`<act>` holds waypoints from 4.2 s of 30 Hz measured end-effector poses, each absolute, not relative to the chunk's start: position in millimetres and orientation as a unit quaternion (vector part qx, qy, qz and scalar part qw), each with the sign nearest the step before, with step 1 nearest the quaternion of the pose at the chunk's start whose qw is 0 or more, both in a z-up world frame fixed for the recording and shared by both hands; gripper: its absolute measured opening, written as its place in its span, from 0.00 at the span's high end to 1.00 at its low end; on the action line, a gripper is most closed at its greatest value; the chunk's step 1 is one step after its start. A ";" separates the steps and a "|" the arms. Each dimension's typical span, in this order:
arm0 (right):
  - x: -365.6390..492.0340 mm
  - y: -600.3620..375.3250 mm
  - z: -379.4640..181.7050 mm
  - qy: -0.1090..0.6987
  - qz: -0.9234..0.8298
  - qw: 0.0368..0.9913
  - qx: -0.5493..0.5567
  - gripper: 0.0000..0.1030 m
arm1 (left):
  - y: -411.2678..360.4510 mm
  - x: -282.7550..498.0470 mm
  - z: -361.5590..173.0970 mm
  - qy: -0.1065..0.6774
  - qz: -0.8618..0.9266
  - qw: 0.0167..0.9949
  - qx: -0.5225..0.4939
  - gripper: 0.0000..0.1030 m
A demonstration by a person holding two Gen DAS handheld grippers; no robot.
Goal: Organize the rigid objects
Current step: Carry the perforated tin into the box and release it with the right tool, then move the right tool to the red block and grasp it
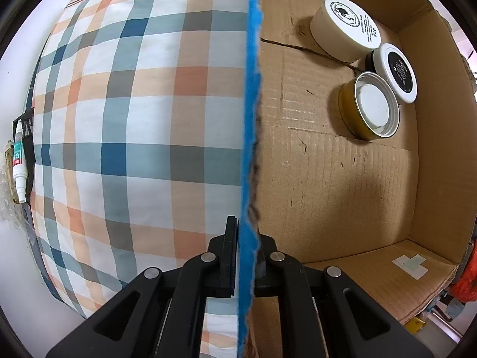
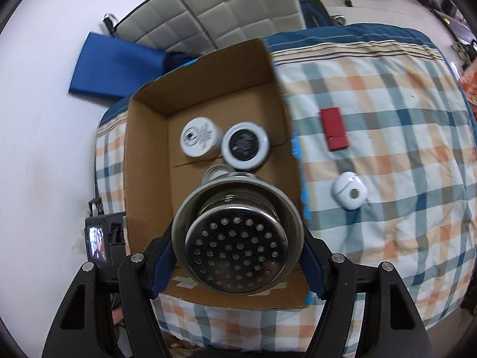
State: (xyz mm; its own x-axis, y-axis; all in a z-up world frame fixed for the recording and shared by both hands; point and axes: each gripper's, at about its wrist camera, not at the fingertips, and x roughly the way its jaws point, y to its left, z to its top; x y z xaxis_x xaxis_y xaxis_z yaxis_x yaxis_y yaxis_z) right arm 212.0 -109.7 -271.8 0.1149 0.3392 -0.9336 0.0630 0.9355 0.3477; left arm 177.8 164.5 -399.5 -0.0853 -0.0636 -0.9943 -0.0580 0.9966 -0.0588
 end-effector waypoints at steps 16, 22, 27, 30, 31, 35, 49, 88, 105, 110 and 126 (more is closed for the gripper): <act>217.6 -77.7 -321.7 0.688 0.082 0.713 0.109 0.28 | 168.2 176.6 -399.9 0.737 -0.003 0.675 -0.042 0.96; 221.2 -68.6 -350.4 0.705 0.063 0.701 0.090 0.28 | 167.9 177.1 -400.2 0.738 -0.002 0.674 -0.040 0.96; 222.6 -59.8 -369.8 0.717 0.060 0.690 0.072 0.28 | 165.5 177.7 -402.4 0.739 -0.002 0.673 -0.039 0.96; 223.0 -56.1 -380.5 0.726 0.060 0.682 0.066 0.28 | 165.6 177.8 -402.5 0.739 -0.002 0.673 -0.038 0.96; 223.0 -54.9 -384.1 0.729 0.058 0.679 0.065 0.28 | 164.9 177.9 -402.9 0.739 -0.002 0.673 -0.039 0.96; 222.9 -50.9 -394.7 0.738 0.056 0.671 0.056 0.28 | 164.6 178.3 -403.2 0.739 -0.002 0.673 -0.038 0.96; 229.6 -49.7 -430.2 0.776 0.048 0.628 0.048 0.24 | 161.1 178.3 -405.9 0.741 -0.002 0.671 -0.033 0.96; 197.8 -45.9 -270.2 0.649 0.080 0.756 0.004 0.00 | 156.7 179.4 -401.6 0.739 0.002 0.673 -0.025 0.96; 230.5 -193.3 -274.0 0.623 -0.043 0.771 0.124 0.00 | 153.5 179.0 -402.7 0.739 0.003 0.674 -0.022 0.96; 254.5 -249.0 -341.2 0.654 -0.062 0.725 0.207 0.00 | 150.9 180.4 -402.9 0.740 0.003 0.672 -0.016 0.96; 333.3 -227.1 -457.2 0.698 -0.063 0.690 0.182 0.45 | 155.5 185.5 -405.7 0.745 0.008 0.667 -0.025 0.96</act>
State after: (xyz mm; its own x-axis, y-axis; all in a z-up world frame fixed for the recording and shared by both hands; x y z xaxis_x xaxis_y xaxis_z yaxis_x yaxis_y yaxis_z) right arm 333.3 -227.1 -457.2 0.0180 0.1675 -0.9857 0.3400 0.9261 0.1636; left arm 185.5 155.5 -405.7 -0.1102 -0.0275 -0.9935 -0.0476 0.9986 -0.0223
